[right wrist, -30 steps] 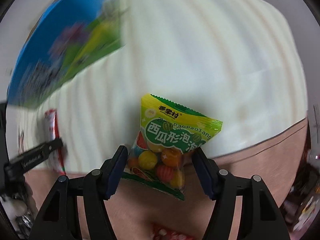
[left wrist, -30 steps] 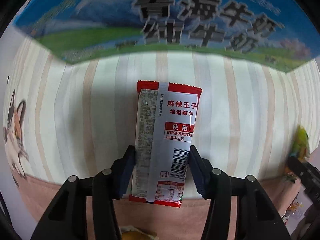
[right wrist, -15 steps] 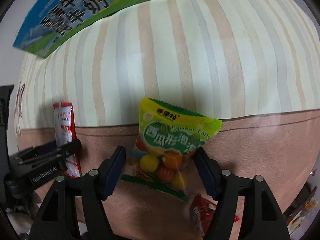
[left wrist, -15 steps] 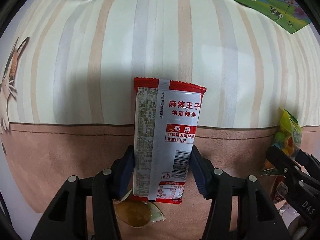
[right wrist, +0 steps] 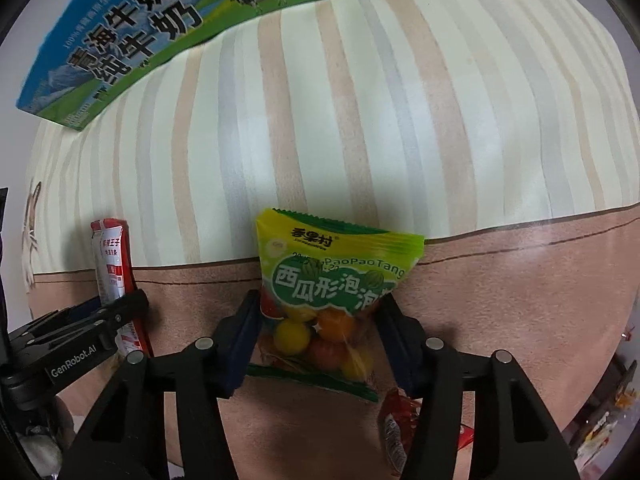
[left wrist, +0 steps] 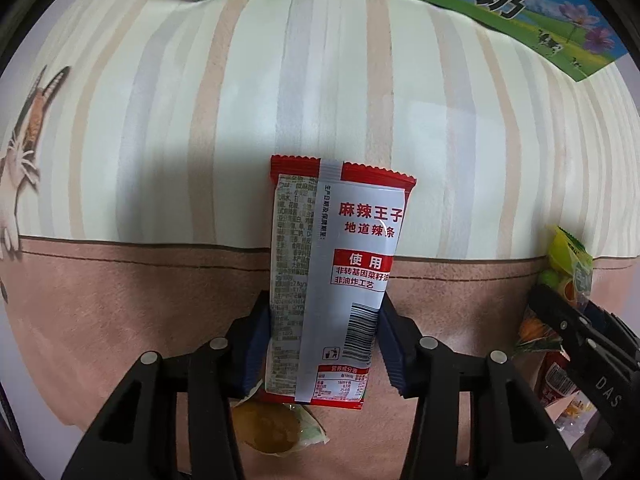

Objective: Organize snacks
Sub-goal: 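Lift both packs and carry them over the box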

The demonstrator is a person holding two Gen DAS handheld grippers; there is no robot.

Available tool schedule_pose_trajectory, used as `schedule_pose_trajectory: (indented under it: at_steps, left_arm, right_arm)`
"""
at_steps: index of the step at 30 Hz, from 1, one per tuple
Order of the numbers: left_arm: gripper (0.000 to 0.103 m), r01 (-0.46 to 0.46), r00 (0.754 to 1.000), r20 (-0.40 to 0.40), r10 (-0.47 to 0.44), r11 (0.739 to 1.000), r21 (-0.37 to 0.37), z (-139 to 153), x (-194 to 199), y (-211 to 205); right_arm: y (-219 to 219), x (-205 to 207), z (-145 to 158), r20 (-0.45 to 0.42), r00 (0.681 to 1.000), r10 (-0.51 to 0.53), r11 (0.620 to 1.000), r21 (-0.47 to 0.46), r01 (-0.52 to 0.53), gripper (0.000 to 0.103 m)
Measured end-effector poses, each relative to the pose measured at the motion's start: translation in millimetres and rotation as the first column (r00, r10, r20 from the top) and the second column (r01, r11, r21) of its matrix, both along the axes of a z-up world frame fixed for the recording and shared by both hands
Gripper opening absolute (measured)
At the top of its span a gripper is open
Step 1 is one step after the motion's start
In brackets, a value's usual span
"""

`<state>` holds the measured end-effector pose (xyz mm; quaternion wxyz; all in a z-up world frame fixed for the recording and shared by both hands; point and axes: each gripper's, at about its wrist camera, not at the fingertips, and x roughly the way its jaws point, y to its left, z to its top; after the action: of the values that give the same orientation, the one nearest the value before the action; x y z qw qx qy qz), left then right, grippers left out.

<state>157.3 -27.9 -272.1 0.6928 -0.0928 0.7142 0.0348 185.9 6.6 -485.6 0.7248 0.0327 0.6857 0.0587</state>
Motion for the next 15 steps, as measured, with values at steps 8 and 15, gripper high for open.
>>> schedule_pose_trajectory:
  at_steps: [8,15]
  left_arm:
    - [0.046,0.025,0.998,0.057,-0.024,1.0,-0.006,36,-18,8]
    - [0.046,0.016,0.992,0.125,-0.01,0.999,-0.05,82,-17,21]
  right_arm:
    - [-36,-15,29,0.026,0.998,-0.054,0.989,0.14,0.05,0.058]
    - [-57,-26,69,0.045,0.997,-0.055,0.976,0.215,0.044,0.058]
